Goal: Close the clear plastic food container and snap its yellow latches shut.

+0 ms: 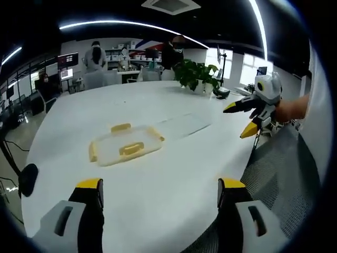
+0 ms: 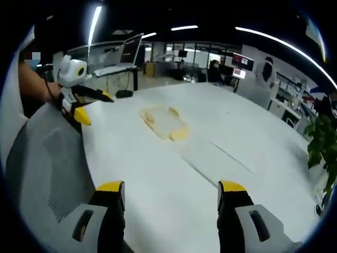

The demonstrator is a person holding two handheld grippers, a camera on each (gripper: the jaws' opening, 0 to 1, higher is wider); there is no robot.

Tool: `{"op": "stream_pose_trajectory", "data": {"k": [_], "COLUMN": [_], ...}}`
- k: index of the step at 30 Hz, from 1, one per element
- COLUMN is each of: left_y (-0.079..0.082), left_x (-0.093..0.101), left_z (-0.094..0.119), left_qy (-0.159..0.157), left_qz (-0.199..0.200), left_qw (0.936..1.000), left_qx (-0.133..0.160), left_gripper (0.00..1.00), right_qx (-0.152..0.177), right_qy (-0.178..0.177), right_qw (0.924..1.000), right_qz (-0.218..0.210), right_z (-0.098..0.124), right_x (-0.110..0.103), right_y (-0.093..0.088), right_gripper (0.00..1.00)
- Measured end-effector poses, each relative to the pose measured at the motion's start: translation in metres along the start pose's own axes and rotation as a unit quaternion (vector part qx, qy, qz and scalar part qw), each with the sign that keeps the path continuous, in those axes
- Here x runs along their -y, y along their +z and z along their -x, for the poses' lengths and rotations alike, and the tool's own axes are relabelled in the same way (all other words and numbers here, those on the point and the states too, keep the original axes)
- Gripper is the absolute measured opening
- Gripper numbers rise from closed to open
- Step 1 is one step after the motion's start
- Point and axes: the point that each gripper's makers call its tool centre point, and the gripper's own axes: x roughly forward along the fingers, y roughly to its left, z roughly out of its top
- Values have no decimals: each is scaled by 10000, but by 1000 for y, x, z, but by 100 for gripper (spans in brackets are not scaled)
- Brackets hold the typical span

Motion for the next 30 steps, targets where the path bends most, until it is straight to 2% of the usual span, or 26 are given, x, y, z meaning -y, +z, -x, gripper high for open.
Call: {"op": "stream_pose_trajectory", "data": {"k": [8,12,26,30], "left_y": [4,2,9,9], "left_x": [-2,-4,-15,-19], "left_z": [-10,-16,-24,-26], "left_qy": [-111,-172,-221,-228], "left_qz": [-48,-197,-256,-272], "left_qw": [9999,9996,9994,9993], "left_qx": [-26,-139,-120,-144], "left_gripper": [89,88,88,88], "right_qx": [0,2,20,128], "right_qy": [109,141,192,288], "right_qw": [9999,9999,9997,9995], "right_qz": [9,51,175,70], "right_z": [-9,-15,-28,-30], "right_x": [3,4,8,6], "right_y": [4,7,18,27], "right_gripper": [70,70,67,67]}}
